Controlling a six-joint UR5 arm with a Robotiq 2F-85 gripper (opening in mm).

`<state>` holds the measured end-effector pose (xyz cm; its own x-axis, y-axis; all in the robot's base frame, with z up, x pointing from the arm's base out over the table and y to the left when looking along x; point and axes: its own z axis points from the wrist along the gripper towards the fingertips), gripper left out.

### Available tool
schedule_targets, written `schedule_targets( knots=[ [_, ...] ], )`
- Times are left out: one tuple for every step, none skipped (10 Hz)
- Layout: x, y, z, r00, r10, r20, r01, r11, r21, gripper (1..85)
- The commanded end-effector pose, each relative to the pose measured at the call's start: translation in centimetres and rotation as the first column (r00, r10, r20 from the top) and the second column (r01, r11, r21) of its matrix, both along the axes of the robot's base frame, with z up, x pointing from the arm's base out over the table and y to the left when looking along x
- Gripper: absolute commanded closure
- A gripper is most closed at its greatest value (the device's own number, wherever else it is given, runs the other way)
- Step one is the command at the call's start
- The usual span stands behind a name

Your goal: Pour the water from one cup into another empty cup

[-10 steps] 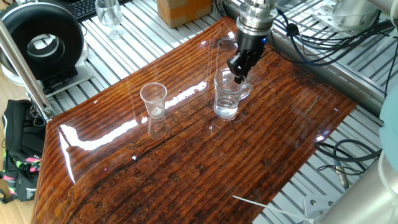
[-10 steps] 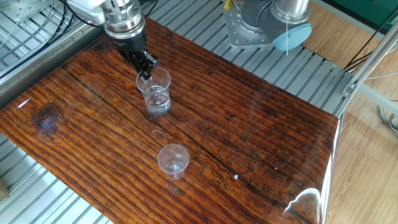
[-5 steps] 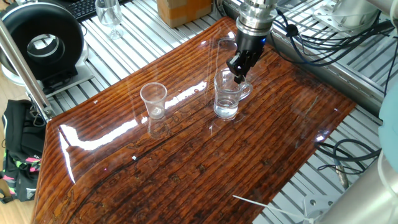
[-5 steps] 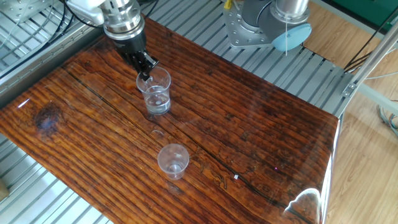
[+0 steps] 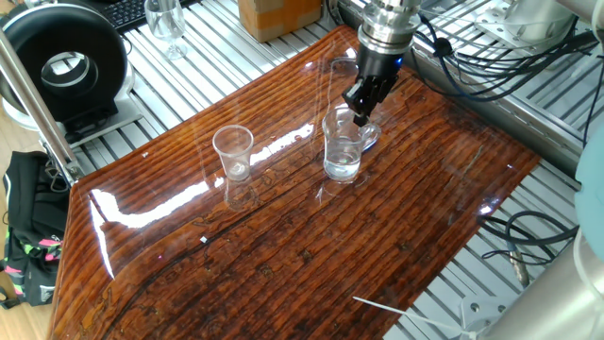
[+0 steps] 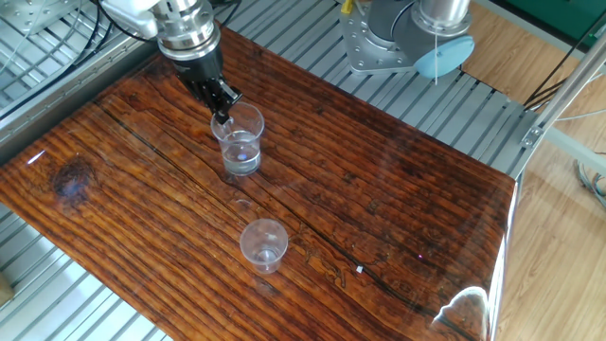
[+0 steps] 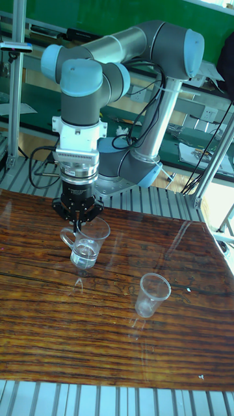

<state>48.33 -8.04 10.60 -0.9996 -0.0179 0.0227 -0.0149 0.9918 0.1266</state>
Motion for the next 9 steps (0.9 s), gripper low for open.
schedule_targets(
  knots=[
    [0.2,0.2,0.6,1.000,-0.005,0.011,0.005,1.000,0.014,84.0],
    [0.4,0.3,0.7,1.000,-0.008,0.019,0.007,1.000,0.015,84.0],
    [0.6,0.5,0.8,1.000,-0.009,0.025,0.008,1.000,0.019,84.0],
    [0.8,0.5,1.3,1.000,-0.012,0.026,0.011,1.000,0.006,84.0],
    [0.8,0.9,1.9,1.000,-0.017,0.019,0.017,1.000,0.006,84.0],
    [0.8,1.5,2.8,1.000,-0.025,0.009,0.025,1.000,0.011,84.0],
    [1.0,2.0,3.5,1.000,-0.028,0.001,0.028,1.000,0.007,84.0],
    [1.2,2.4,4.5,0.999,-0.032,-0.010,0.032,0.999,-0.009,84.0],
    [1.5,2.8,5.2,0.999,-0.036,-0.015,0.036,0.999,-0.024,84.0]
  ],
)
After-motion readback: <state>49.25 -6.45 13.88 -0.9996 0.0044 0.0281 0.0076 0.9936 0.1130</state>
